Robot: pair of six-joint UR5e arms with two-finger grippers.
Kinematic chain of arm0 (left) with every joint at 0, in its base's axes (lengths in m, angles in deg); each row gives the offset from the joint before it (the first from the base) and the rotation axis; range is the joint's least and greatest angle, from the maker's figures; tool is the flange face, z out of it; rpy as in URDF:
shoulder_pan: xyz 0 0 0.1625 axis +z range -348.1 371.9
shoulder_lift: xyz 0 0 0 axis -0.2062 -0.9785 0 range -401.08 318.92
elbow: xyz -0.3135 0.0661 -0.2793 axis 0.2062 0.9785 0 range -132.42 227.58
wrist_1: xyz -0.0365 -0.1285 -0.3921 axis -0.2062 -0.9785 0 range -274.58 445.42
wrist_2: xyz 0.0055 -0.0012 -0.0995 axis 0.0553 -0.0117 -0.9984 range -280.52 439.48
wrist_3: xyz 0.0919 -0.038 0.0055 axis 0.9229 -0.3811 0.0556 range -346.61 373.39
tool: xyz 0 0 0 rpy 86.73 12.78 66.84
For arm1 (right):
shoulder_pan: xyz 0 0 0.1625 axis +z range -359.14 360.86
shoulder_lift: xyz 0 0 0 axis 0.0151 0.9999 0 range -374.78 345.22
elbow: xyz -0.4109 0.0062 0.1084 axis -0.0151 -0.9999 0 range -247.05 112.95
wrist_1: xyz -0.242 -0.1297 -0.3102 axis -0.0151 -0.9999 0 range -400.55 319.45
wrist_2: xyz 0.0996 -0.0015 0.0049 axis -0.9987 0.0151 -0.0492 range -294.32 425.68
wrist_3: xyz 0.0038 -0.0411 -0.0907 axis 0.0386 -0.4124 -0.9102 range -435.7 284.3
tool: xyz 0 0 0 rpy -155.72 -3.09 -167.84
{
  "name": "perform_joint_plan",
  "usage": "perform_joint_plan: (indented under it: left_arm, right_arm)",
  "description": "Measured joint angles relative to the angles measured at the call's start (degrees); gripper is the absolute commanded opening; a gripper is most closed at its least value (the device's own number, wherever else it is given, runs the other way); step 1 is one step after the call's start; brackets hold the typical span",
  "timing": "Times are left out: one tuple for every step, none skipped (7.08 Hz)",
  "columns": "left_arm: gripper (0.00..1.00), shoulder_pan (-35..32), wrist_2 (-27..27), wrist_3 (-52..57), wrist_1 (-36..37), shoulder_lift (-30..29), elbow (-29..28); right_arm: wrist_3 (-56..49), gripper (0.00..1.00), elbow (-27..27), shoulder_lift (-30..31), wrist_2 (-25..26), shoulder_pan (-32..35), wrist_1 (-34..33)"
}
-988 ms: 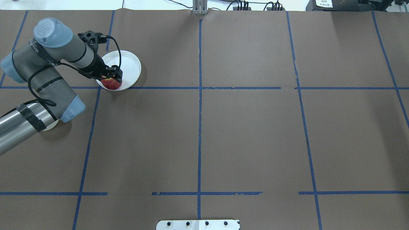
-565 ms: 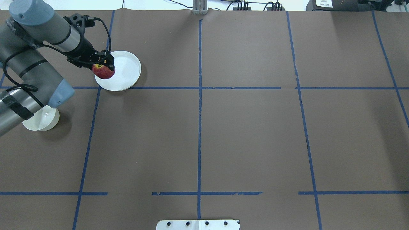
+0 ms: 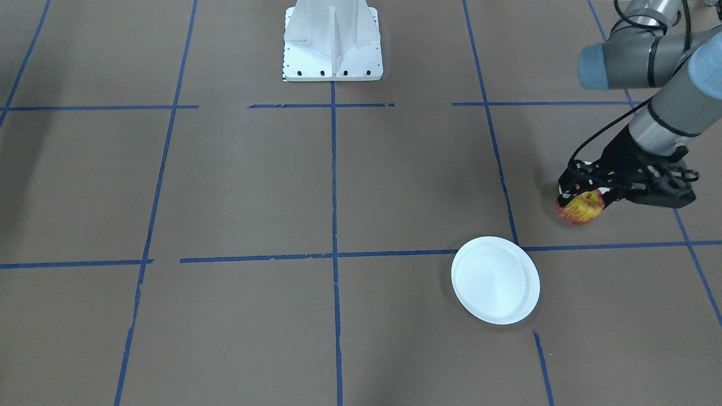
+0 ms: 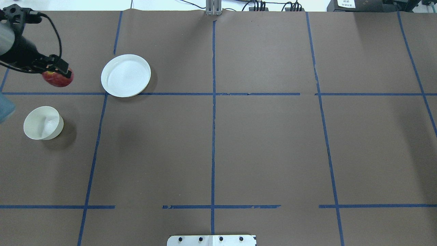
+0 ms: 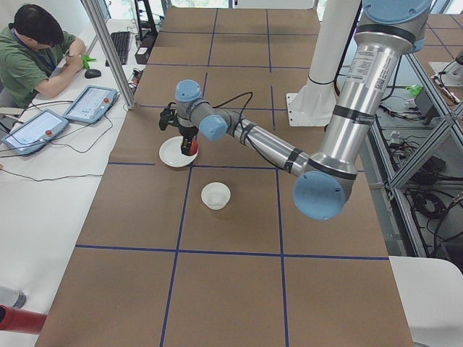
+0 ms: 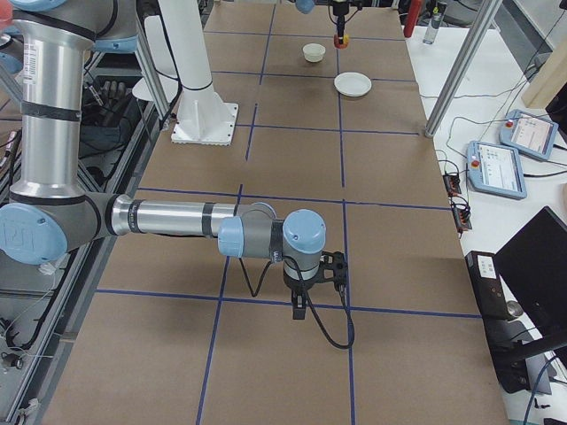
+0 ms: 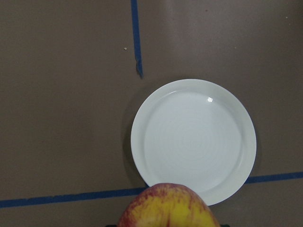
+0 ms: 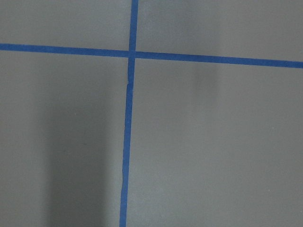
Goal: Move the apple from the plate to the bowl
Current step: 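Lift the apple off the plate with the left gripper toward the bowl, then lower the held apple into the white bowl with the left gripper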
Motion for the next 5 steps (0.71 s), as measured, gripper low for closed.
perform_joint_plan:
  left_arm:
    - [0.32,-1.4,0.1,4.1,-1.3,6.5,2.9]
    - [0.32,-2.1,0.2,5.6,-5.0,11.3,3.3]
    - [0.31,-2.2,0.4,4.1,-9.5,13.4,1.5]
    - [0.31,-2.0,0.6,0.6,-14.6,14.2,-1.4]
    - [0.32,-1.5,0.8,-3.1,-19.9,14.5,-4.2]
  right_arm:
    - [0.0,1.0,0.0,0.0,0.0,0.0,0.0]
    - [0.0,1.0,0.0,0.0,0.0,0.0,0.0]
    - [0.0,1.0,0.0,0.0,0.0,0.0,0.0]
    - [0.0,1.0,0.0,0.0,0.0,0.0,0.0]
    - [0.0,1.0,0.0,0.0,0.0,0.0,0.0]
